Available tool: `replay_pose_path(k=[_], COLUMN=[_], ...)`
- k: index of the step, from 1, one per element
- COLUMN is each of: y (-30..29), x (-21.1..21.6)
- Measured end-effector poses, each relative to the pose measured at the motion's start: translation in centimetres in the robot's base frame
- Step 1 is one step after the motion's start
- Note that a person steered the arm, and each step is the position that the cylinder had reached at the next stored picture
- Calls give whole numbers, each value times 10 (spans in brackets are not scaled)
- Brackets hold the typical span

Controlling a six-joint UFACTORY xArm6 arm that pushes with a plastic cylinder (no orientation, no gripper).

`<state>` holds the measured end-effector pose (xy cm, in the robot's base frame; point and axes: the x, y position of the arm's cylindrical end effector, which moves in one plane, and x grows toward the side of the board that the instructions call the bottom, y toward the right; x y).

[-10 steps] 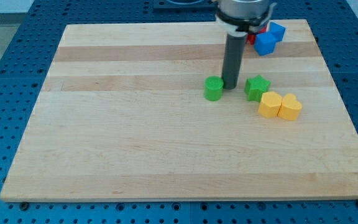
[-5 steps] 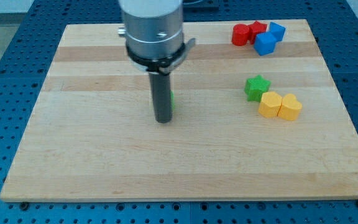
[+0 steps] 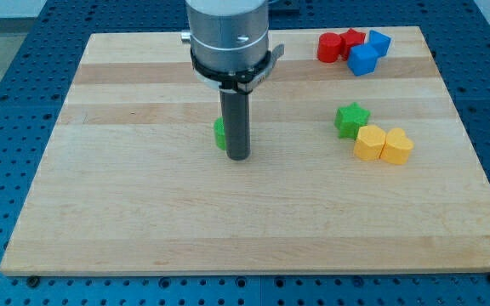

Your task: Move the green circle to the top left side

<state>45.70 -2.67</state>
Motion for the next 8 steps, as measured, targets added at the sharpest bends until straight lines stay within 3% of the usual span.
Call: replay_pose_path(k=[2, 8], y=[-12, -122], x=[-35, -134])
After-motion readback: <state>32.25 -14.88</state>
